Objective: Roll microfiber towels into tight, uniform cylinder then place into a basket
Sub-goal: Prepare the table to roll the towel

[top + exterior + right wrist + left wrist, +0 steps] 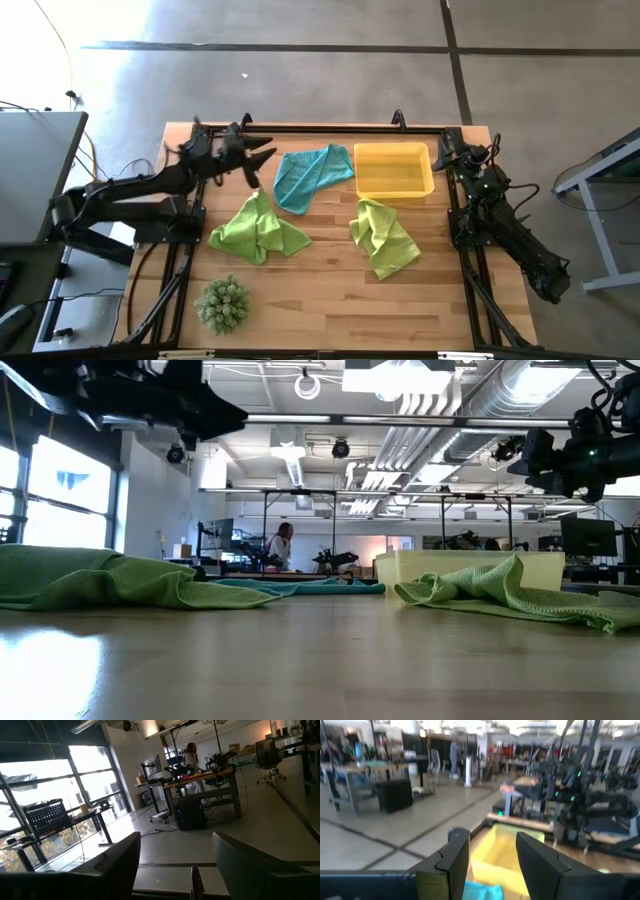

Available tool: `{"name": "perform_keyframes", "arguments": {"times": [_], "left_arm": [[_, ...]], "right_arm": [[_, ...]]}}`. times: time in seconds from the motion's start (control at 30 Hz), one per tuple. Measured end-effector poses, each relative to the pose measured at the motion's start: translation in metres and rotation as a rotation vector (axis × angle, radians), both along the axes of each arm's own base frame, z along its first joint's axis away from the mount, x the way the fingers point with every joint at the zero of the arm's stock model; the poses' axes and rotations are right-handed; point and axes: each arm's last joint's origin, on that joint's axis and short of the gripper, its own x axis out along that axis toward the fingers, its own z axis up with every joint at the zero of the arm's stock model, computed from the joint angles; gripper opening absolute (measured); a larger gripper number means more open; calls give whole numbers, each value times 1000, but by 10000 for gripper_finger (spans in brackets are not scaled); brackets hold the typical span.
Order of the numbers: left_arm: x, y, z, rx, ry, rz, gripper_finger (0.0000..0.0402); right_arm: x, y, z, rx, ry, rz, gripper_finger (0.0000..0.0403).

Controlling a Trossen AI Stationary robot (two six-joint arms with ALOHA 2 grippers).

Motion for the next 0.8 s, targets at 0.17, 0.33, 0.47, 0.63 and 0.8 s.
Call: {"name": "perform_keyframes", "arguments": {"times": [0.17,0.33,0.47,0.63,0.8], "left_arm": [[29,11,-11,-62,87,-31,152],[61,12,-32,-129,193,-77,152],[86,7,-50,-154,288,-72,152],[114,2,-75,-130,411,-12,152],[131,3,-97,-138,502,41,152]], "right_arm": [[0,0,0,-10,23,10,240],[4,3,2,-40,14,176,240],[8,8,11,-116,-31,338,240],[11,18,25,-287,-75,491,240],[13,26,33,-421,-71,535,240]]}}
